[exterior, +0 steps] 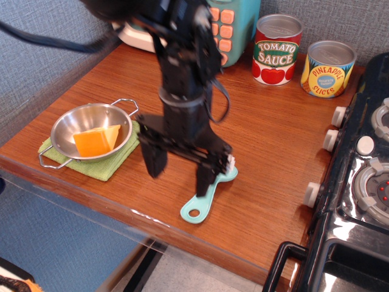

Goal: Place the brush behind the skillet.

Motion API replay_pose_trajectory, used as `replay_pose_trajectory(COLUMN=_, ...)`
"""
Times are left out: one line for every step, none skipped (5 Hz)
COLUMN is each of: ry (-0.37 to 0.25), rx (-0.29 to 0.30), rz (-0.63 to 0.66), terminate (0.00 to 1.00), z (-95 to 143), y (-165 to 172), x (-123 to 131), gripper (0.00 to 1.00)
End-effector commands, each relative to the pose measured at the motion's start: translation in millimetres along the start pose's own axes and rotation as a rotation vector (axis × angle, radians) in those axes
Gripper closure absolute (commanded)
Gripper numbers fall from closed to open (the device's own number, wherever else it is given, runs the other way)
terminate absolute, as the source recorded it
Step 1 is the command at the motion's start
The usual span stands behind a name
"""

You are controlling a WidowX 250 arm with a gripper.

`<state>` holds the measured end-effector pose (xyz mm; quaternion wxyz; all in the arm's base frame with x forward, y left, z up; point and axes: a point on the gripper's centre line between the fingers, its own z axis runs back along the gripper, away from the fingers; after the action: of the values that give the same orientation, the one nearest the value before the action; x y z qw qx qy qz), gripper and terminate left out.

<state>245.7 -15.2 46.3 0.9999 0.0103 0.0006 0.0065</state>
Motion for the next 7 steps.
replay_pose_trajectory(ry=0.000, rx=0.024, rz=0.195, terminate=0.00, z=-26.1, y=-10.9, x=22.1, gripper=0.00)
replay_pose_trajectory(ry=-0.028, rx=0.028, rz=0.217, terminate=0.00, z=-33.8, y=-12.1, x=29.9, gripper=0.00)
replay_pose_trajectory(ry=-0.068, rx=0.022, rz=0.205, terminate=0.00, z=-35.9, y=-11.2, x=33.8, gripper=0.00)
replay_pose_trajectory(ry=-0.106, rx=0.020, rz=0.145, terminate=0.00, z=-36.1, y=-11.4, x=36.3, gripper=0.00)
replay_pose_trajectory(ry=-0.170, rx=0.041, rz=0.029, terminate=0.00, z=-36.5, y=-11.3, x=36.4, gripper=1.00)
replay_pose_trajectory(ry=-0.185, rx=0.051, rz=-0.001, terminate=0.00, z=-35.0, y=-9.6, x=33.2, gripper=1.00)
replay_pose_trajectory(ry=-0.200, rx=0.026, rz=-0.015, terminate=0.00, z=-25.2, y=-7.8, x=34.4, gripper=1.00)
